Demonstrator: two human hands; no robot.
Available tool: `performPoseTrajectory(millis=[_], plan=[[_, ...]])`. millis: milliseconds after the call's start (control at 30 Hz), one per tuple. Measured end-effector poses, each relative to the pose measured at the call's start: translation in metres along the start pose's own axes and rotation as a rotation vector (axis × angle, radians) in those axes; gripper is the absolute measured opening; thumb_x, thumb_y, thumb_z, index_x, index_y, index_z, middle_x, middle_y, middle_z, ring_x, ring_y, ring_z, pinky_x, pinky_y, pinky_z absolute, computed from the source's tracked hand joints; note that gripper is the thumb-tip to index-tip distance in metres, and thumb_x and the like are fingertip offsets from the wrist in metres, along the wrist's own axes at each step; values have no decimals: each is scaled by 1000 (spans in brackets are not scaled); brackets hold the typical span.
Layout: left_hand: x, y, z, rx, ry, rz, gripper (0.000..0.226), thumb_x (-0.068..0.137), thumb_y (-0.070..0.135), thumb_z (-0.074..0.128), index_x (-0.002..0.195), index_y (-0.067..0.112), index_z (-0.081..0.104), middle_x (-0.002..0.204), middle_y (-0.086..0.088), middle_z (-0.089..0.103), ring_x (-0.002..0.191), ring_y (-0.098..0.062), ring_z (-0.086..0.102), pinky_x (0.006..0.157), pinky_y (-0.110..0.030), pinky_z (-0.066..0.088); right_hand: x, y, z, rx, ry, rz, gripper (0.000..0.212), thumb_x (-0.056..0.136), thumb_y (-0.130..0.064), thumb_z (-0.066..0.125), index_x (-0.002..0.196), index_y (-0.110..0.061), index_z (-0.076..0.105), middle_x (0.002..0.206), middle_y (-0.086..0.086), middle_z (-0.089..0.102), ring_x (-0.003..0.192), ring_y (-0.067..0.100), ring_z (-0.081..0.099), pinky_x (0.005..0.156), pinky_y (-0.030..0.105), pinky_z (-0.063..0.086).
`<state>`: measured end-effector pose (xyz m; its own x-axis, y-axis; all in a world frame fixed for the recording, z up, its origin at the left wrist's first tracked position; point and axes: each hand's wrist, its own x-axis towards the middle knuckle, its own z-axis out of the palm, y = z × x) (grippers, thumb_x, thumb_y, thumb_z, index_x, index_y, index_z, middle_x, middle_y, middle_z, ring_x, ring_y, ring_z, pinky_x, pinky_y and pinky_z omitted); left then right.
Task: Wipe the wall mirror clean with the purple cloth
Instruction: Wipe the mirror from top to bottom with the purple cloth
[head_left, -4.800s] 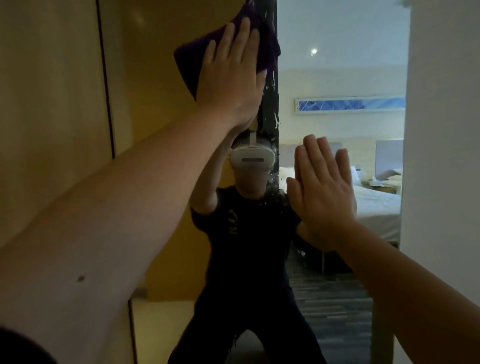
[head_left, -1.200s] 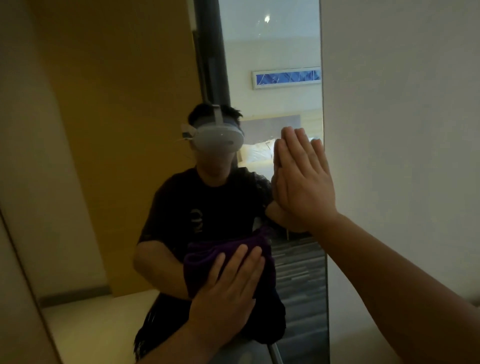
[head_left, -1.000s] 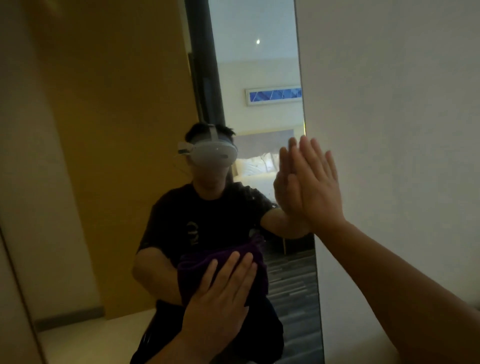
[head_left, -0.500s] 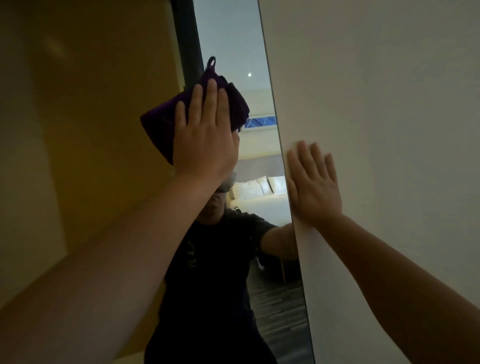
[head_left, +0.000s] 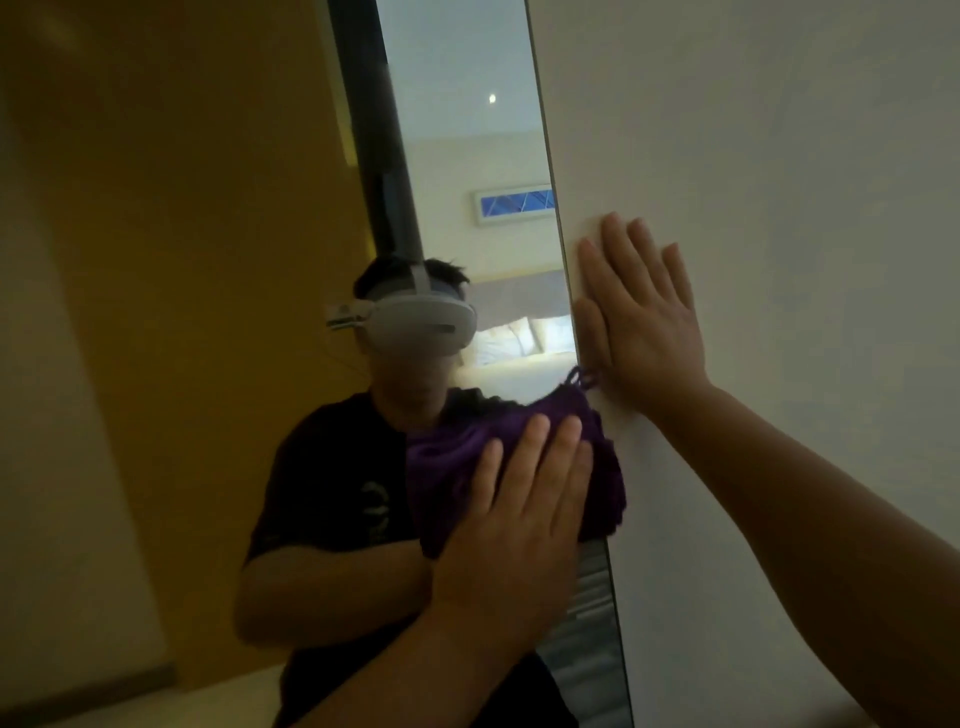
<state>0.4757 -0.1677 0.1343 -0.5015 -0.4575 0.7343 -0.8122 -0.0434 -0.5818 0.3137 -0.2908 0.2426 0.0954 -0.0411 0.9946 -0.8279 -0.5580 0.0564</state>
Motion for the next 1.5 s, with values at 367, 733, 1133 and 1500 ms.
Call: performPoseTrajectory(millis=[367,733,1133,1500], plan=[[-137,59,40,120,-112,231,56,97,41,34,147,17,39,157,-4,31,145,-30,24,115,-47,17,-17,0,-4,-27,-110,45,56,106,-41,20,156,-16,23,165,7,15,154,25,6,124,49,5],[-127,47,19,-94,-309,183,65,91,40,36,150,14,32,159,-5,26,148,-27,16,118,-47,8,-10,-5,-33,111,-287,131,57,104,-43,19,157,-22,23,166,3,12,154,21,3,124,46,4],[-170,-8,5,-38,-185,87,60,98,29,35,154,12,23,161,-9,17,149,-31,14,120,-51,8,-159,-119,-61,310,-284,138,57,105,-43,21,154,-14,28,164,13,15,153,27,5,123,54,5],[-228,-71,-5,-77,-58,-146,54,97,21,52,148,9,38,156,-10,32,146,-30,25,118,-54,20,-222,-197,-33,413,-236,-140,50,107,-34,35,149,-7,36,160,20,23,150,37,16,121,59,9]])
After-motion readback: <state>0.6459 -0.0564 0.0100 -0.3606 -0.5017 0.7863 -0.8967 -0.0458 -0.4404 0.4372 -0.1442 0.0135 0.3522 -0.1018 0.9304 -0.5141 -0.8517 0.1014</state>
